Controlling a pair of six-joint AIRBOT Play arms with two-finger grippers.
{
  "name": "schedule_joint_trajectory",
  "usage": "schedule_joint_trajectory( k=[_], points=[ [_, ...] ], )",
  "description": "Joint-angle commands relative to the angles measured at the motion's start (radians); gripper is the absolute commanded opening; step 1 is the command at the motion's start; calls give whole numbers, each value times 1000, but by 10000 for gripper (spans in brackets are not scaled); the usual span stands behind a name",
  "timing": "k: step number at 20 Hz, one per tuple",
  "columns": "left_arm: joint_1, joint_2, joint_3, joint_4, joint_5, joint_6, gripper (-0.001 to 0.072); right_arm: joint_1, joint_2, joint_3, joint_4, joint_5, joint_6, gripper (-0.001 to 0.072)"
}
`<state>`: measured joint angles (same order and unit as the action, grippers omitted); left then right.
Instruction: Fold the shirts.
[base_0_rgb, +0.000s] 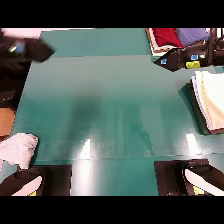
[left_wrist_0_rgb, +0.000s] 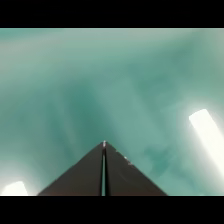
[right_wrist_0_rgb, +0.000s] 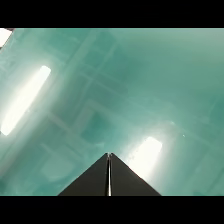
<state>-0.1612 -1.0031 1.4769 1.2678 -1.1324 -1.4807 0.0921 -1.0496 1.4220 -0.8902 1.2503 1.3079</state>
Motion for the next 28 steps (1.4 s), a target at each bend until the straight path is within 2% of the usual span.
schedule_joint_trajectory(
  k=[1,3,4,5,6,7,11,13,14,15,16,17,19,22,25,28],
  points=[
    [201,210,-251,130,-174,-12,19,0,0,1,-1,6,0,14],
    [295,299,-412,305,-289,-31,21,0,-2,1,-1,5,0,14],
    [335,320,-483,392,-330,-43,61,0,-2,1,-1,3,0,14],
    [373,325,-556,468,-352,-49,391,0,-2,1,-1,-2,0,14],
    [401,324,-623,515,-344,-77,639,0,-2,1,-1,-8,0,14],
    [423,323,-695,531,-315,-105,648,0,-2,1,-1,-11,0,14],
    [436,323,-924,531,-205,-114,648,0,-2,0,-1,-12,0,14],
    [436,323,-978,531,-180,-144,647,0,-2,1,-1,-13,0,14],
    [436,323,-983,531,-176,-147,615,0,-2,0,-1,-14,0,14],
    [436,323,-979,531,-176,-146,385,0,-2,1,-1,-14,0,14],
    [436,323,-973,531,-176,-146,124,0,-2,1,-1,-14,0,14],
    [436,323,-957,530,-177,-147,20,0,-2,1,-1,-14,0,14],
    [436,324,-867,521,-204,-164,17,0,2,2,1,-29,0,14],
    [387,324,-540,458,-249,-161,15,0,34,28,8,-109,2,14],
    [190,322,-191,390,-197,-208,14,0,26,140,5,-117,33,14],
    [-68,277,-11,370,-117,-240,13,0,-26,268,5,-105,40,14]
  ],
)
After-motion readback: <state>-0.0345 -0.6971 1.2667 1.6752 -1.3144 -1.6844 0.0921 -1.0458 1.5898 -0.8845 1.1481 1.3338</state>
